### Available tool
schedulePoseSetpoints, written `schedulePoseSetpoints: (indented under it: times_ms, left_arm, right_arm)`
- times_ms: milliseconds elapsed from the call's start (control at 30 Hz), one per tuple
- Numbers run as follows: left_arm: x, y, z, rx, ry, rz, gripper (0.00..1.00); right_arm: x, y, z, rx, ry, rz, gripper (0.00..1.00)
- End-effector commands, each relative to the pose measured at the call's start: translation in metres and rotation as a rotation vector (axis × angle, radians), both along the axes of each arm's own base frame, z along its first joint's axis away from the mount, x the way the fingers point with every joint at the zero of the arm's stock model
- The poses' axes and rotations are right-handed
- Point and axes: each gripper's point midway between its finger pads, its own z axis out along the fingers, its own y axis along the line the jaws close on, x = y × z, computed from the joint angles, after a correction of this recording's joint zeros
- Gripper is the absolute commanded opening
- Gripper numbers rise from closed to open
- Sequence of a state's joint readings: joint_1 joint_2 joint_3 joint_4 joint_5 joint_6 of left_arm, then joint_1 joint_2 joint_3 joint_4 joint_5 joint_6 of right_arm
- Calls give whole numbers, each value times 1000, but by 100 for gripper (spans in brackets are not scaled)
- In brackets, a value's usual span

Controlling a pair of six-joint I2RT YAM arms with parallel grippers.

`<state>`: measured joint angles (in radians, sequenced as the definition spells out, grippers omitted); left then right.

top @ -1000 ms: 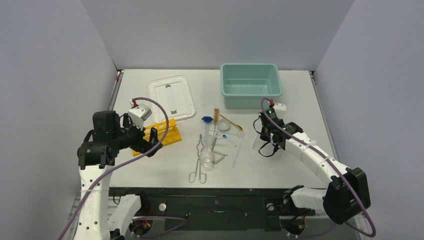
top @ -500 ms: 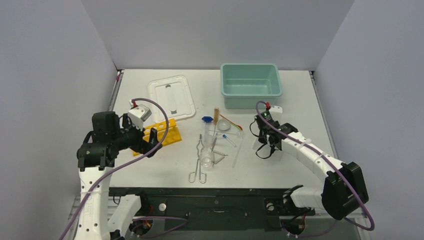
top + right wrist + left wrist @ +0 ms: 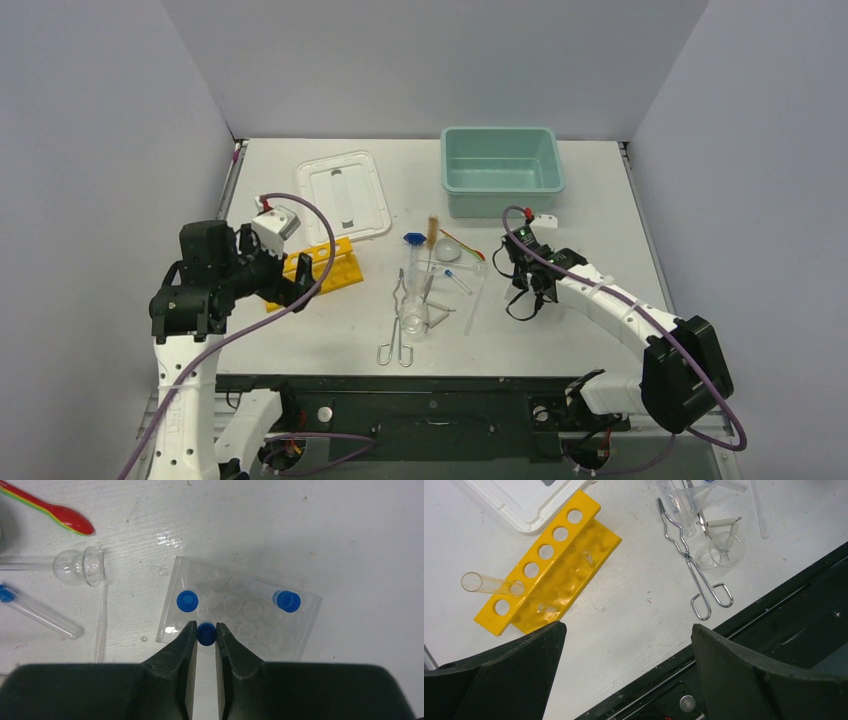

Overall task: Organize the chemistry lab equipment
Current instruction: Insert the test tube into the slot of the test tube rack.

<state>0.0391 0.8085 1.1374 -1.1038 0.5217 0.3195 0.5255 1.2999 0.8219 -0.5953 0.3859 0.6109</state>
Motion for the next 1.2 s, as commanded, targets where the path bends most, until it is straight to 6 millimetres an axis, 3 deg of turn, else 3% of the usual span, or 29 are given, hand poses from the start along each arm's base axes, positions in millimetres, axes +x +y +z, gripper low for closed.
schedulePoseSetpoints:
  times_ms: [0,167,300,700,867,1167]
  left_arm:
    - [8,8,20,22,-33,51,97]
    - [14,21,34,54,-18,137,96]
    - [25,38,46,88,-23,251,96]
    - [34,83,67,132,-39,408,97]
    - [29,86,53,100,-1,399,97]
    - [15,56,-6,-21,76,312,97]
  right_arm:
    - [3,4,4,10,-30,-2,15]
    - [2,4,13,22,-56,0,34]
    - [0,4,18,36,-72,5,43]
    - [-1,4,49,65,-119,7,50]
    - [-2,5,63,73,-134,7,53]
    - [-4,11,99,108,-163,30,57]
